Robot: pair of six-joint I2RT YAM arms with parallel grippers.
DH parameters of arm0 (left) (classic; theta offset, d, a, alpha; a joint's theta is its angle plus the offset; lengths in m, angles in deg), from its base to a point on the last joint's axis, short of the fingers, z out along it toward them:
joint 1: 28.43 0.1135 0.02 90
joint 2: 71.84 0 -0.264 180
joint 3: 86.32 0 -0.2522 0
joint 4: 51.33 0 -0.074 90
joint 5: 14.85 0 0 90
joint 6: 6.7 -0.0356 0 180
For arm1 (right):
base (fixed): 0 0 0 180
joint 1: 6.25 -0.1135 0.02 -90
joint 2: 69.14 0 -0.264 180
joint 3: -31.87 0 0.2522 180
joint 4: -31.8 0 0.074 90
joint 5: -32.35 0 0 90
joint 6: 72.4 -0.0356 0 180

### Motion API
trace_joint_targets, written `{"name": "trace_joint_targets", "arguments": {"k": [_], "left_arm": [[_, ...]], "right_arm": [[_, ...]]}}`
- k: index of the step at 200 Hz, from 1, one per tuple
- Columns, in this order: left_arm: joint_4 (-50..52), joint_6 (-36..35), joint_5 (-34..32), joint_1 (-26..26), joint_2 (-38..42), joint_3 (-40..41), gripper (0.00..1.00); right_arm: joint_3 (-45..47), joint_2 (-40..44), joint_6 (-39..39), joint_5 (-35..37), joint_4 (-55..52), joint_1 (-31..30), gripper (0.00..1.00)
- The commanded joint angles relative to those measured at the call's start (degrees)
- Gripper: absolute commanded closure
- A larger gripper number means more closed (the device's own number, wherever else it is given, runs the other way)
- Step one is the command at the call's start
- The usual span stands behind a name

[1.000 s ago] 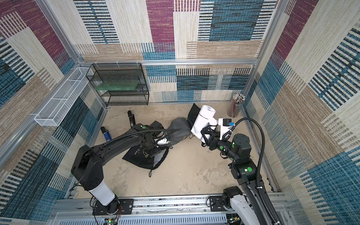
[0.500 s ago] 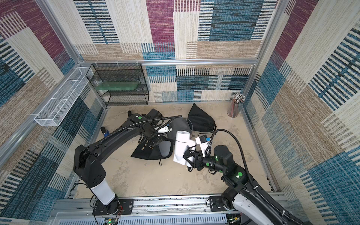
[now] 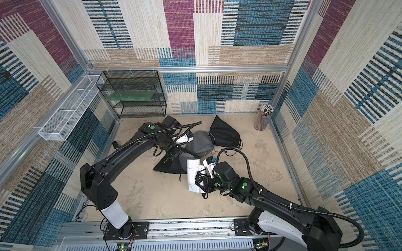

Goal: Pack away hair dryers
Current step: Place the hair dryer in the drawstring bag.

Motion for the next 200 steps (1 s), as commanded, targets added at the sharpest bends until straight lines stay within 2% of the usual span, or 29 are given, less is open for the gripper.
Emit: {"name": "trace_joint_targets", "arguments": {"k": [1, 65, 105, 200], "left_arm": [[0.5, 0.77, 2.54, 0.07, -0.23, -0.93, 1.0], [0.44, 1.26, 4.09, 0.07, 0.92, -0.77, 1.0], [0.48, 2.17, 7.67, 0.09, 2.13, 0.03, 1.0], [-0.63, 1.01, 17.16, -0.02, 7.46, 4.85, 1.0]], "right_arm": [[-2.42, -2.95, 0.78, -0.96, 5.13, -0.53, 1.0], [-9.04, -14.99, 3.09, -4.2, 2.58, -1.01, 1.0], [-13.13, -20.4, 3.56, -5.09, 2.08, -1.1, 1.0], [-15.92, -25.28, -1.13, -10.56, 8.11, 0.32, 1.0]]}}
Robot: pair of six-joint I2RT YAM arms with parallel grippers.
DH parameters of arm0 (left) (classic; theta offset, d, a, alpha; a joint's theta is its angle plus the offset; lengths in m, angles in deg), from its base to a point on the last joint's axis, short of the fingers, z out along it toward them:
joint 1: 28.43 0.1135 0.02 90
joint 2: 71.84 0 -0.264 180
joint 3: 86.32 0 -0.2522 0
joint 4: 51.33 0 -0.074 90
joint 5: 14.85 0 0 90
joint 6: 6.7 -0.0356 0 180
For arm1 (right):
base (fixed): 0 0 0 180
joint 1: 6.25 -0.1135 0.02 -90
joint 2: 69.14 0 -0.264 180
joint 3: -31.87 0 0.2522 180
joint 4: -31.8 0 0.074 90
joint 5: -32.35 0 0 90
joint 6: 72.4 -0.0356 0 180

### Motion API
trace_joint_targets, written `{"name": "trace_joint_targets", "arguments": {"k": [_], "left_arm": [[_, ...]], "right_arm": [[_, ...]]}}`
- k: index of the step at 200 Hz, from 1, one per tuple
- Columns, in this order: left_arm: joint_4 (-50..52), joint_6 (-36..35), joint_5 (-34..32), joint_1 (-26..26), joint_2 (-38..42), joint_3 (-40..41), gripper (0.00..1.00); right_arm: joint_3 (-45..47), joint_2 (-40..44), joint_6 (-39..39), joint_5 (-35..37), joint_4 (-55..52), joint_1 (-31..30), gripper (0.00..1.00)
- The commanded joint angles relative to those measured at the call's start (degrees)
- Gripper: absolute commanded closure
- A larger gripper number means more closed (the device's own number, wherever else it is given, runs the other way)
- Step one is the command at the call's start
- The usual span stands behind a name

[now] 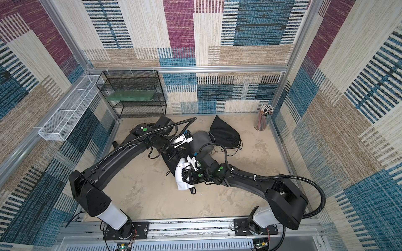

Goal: Pack away hair dryers
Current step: Place the hair dryer in the drawstring bag.

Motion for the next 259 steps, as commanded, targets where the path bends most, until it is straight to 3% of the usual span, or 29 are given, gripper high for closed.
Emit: {"name": "trace_joint_targets", "arguments": {"k": [1, 29, 124, 210, 259], "left_arm": [[-0.69, -0.52, 4.88, -0.03, 1.17, 1.47, 1.0], [-1.01, -1.42, 5.16, -0.05, 1.14, 3.06, 1.0], [-7.19, -0.61, -4.4, -0.04, -0.04, 1.26, 1.0], [-6.98, -0.98, 4.69, 0.01, 3.43, 4.86, 1.0], [-7.02, -1.78, 6.12, 0.0, 4.18, 5.86, 1.0]], "right_arm": [[-1.09, 0.0, -1.77, -3.31, 6.89, 0.14, 1.0], [-1.54, 0.37, -2.77, -5.53, 8.3, 0.35, 1.0], [1.94, 2.27, -8.08, -12.26, 12.05, -0.31, 0.98], [6.24, 2.94, -13.38, -14.83, 22.87, 2.72, 0.97], [5.86, 1.83, -13.44, -17.54, 24.05, 2.37, 0.95]]}}
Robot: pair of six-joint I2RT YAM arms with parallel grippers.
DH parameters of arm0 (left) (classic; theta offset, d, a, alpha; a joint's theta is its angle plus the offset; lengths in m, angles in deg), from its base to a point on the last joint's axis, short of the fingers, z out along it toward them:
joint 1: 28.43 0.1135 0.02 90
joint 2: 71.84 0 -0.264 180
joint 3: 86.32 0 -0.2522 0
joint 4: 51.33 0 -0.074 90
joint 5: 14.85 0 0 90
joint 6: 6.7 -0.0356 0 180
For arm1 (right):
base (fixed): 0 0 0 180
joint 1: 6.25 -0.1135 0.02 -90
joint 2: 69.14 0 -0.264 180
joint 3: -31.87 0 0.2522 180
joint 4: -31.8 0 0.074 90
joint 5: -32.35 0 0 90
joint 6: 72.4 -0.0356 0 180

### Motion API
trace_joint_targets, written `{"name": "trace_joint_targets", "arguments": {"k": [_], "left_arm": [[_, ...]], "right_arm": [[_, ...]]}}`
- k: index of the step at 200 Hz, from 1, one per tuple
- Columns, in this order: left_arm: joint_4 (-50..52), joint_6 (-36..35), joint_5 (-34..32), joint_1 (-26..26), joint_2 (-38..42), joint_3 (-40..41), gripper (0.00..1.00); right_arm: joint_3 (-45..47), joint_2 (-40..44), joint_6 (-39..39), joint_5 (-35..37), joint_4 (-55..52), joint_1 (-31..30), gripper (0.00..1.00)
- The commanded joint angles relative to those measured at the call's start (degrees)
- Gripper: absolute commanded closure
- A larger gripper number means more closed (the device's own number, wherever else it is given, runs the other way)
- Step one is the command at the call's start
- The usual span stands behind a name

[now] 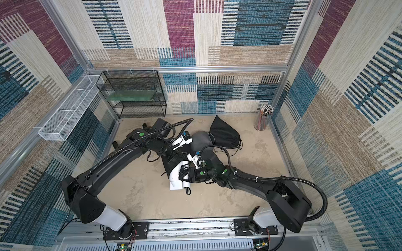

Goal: Pack away hair dryers
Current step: Place the hair dryer in the drawstring bag.

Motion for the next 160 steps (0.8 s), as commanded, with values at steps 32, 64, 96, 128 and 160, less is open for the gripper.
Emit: {"name": "trace_joint_targets", "arguments": {"k": [32, 64, 96, 128, 160], "left_arm": [[-0.72, -1.96, 3.42, 0.0, -0.3, -0.22, 1.0], [-0.59, -1.76, 3.36, 0.07, -1.59, -1.72, 1.0], [0.07, -2.14, 5.79, -0.2, -1.42, -1.44, 1.0], [1.89, -4.66, 8.97, -0.29, 1.02, 1.38, 1.0], [6.15, -8.63, 11.71, -0.29, 3.17, 3.78, 1.0]], "right_arm": [[-0.16, -0.49, -1.36, -3.2, 7.66, -0.06, 0.96], [-0.29, -1.05, -2.93, -3.1, 8.19, -0.7, 0.93], [0.5, -1.14, -4.53, -2.62, 11.09, 0.51, 0.95], [0.63, -1.29, -4.7, -2.07, 11.49, 2.58, 0.94], [2.41, 0.72, -4.55, -1.0, 11.88, 5.16, 0.94]]}}
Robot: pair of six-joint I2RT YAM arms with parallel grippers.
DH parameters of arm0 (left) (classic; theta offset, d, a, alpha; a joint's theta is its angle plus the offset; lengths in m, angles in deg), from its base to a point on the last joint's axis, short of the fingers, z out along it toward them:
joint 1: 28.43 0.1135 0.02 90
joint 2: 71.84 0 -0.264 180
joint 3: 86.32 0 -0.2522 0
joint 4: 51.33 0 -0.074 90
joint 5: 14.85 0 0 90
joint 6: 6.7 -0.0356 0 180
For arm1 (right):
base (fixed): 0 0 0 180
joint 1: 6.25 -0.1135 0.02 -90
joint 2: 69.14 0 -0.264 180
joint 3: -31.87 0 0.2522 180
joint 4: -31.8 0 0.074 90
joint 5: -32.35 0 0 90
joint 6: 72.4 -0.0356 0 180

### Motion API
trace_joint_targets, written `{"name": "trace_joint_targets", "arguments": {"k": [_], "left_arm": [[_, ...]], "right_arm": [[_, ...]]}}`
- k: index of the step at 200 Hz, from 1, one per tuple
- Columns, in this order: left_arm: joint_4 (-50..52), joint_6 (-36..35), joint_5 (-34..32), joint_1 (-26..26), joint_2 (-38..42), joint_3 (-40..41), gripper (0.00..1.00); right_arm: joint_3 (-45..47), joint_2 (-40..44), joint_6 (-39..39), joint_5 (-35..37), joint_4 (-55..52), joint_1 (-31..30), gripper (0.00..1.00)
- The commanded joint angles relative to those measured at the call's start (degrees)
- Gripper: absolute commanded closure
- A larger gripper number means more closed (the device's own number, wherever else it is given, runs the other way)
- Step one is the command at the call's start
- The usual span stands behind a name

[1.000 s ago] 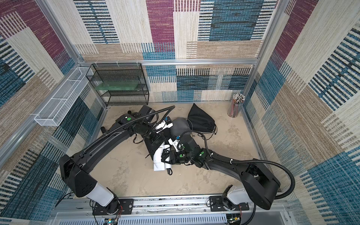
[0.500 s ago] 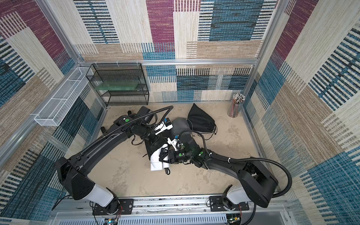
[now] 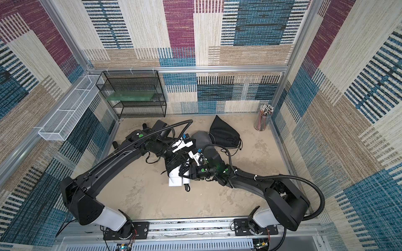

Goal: Pack away hair dryers
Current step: Place the hair dryer in the drawstring bag.

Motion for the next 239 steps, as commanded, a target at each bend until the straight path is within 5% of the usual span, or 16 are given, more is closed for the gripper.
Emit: {"name": "trace_joint_targets", "arguments": {"k": [1, 77, 138, 175, 239], "left_arm": [[5.35, -4.69, 5.19, -0.16, 1.34, 1.3, 1.0], [1.27, -0.3, -1.36, -0.06, -0.34, -2.58, 1.0], [1.49, 0.6, 2.3, 0.02, -1.88, -5.99, 1.0], [1.92, 0.49, 9.93, -0.15, -0.54, -2.29, 1.0], [3.08, -1.6, 8.97, -0.24, 3.03, 5.6, 1.0]], "right_arm": [[0.64, 1.55, 0.16, 1.51, 4.94, 1.62, 0.94], [-3.55, -0.47, 6.11, 2.26, -4.3, -2.99, 0.93], [-4.1, -1.48, 5.84, 3.79, -2.99, -4.96, 0.91], [-3.53, -2.23, 3.78, 3.0, 1.81, -3.51, 0.9], [-3.28, -1.09, 2.69, 0.73, 6.02, -0.45, 0.9]]}}
